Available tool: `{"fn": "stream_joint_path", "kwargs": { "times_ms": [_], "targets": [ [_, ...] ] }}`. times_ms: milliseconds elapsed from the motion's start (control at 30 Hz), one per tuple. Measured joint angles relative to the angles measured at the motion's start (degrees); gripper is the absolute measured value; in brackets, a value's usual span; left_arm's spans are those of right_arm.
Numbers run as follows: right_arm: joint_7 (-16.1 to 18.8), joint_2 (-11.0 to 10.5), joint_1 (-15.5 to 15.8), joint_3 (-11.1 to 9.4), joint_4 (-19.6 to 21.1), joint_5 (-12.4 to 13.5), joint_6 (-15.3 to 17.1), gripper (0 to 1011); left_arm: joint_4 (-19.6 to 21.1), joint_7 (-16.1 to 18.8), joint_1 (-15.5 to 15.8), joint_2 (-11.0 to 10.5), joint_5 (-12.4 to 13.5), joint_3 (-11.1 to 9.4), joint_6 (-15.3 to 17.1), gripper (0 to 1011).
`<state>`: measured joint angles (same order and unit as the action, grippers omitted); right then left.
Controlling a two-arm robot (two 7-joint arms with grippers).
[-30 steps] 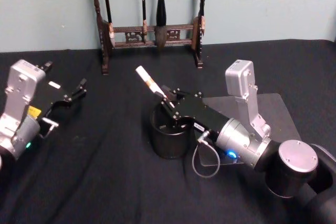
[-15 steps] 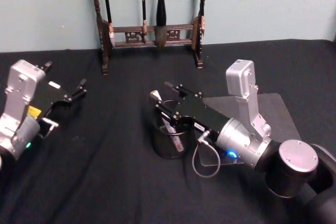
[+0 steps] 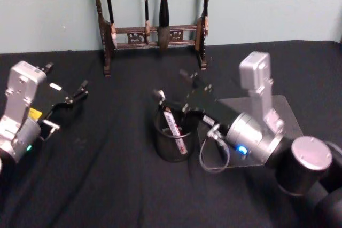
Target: Pick up the water-based marker from the table and place it into the pen holder.
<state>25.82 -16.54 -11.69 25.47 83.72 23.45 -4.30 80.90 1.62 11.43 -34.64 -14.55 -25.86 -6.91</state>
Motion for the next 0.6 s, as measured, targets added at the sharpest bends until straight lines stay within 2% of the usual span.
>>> {"fn": "stream_joint_path", "kwargs": {
  "times_ms": [67,100,233,367,433,533,567,600],
  "targets": [
    [-0.14,-0.06,0.00,-0.33,0.33,0.16,-0.04,999,0.00,0.00,0.00,0.00,0.00,0.00,0.00,1001],
    [-0.82,-0.28,-0.01,-1.43,1.35,0.60,-0.06,1003,0.00,0.00,0.00,0.00,0.00,0.00,0.00,1001],
    [-3.38,-0.86,-0.15,-3.67,3.02,0.57,0.27,1002,0.00,0.00,0.00,0.00,0.00,0.00,0.00,1001],
    [-7.40,-1.62,-0.29,-5.71,4.25,-1.27,2.59,1003,0.00,0.00,0.00,0.00,0.00,0.00,0.00,1001],
    [-9.50,-1.98,-0.34,-6.38,4.69,-2.57,4.48,1003,0.00,0.00,0.00,0.00,0.00,0.00,0.00,1001],
    [-13.60,-3.03,-0.36,-7.56,5.36,-5.53,10.21,1003,0.00,0.00,0.00,0.00,0.00,0.00,0.00,1001],
    [-14.24,-3.26,-0.36,-7.66,5.42,-6.07,11.36,1003,0.00,0.00,0.00,0.00,0.00,0.00,0.00,1001],
    [-15.08,-3.77,-0.36,-7.72,5.50,-7.05,13.88,1003,0.00,0.00,0.00,0.00,0.00,0.00,0.00,1001]
  ]
}}
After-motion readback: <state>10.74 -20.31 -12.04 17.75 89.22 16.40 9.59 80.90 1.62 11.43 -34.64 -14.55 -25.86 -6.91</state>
